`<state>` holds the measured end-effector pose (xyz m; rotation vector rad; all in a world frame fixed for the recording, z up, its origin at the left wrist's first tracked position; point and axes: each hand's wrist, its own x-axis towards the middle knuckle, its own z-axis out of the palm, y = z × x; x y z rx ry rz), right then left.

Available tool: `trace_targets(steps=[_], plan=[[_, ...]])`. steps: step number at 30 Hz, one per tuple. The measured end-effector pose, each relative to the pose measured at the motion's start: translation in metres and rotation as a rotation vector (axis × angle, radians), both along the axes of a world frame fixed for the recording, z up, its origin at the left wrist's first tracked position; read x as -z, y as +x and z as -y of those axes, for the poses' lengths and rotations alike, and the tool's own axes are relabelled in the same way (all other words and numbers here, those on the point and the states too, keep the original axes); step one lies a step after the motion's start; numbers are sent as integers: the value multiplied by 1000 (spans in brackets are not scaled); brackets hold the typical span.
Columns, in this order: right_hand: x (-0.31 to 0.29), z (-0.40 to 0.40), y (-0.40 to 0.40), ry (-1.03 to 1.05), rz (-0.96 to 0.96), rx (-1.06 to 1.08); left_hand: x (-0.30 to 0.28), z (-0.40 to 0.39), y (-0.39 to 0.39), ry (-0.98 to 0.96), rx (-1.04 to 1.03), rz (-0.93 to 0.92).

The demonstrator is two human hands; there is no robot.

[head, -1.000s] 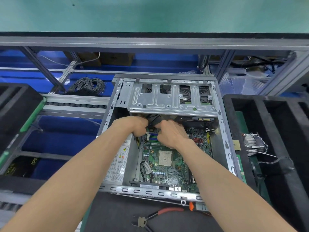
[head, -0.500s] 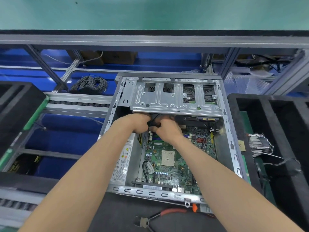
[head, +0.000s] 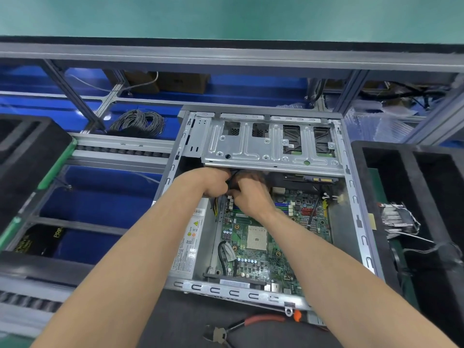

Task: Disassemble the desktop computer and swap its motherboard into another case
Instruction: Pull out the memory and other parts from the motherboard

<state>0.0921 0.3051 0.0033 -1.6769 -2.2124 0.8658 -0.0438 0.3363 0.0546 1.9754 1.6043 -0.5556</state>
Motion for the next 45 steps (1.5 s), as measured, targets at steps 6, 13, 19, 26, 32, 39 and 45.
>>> trace_targets(steps=[6,13,19,26,32,39,45], plan=[[-3,6,-2,93,33,-43,-2,1,1,15,-9,12],[-8,-1,3,-71,-134,67,-6,1,2,-7,-49,26],[-3,-7,18,-163,-154,350,-7,1,4,-9,-59,56],[-8,-10,10,-166,-157,194,-6,2,6,17,-81,47],[-19,-10,20,-353,-6,124,-6,3,6,-55,-65,-11],[-22,-8,21,-280,51,-10,-10,4,8,-67,-60,-20],[-31,3,37,-154,218,-139,-14,7,8,-52,-135,117]])
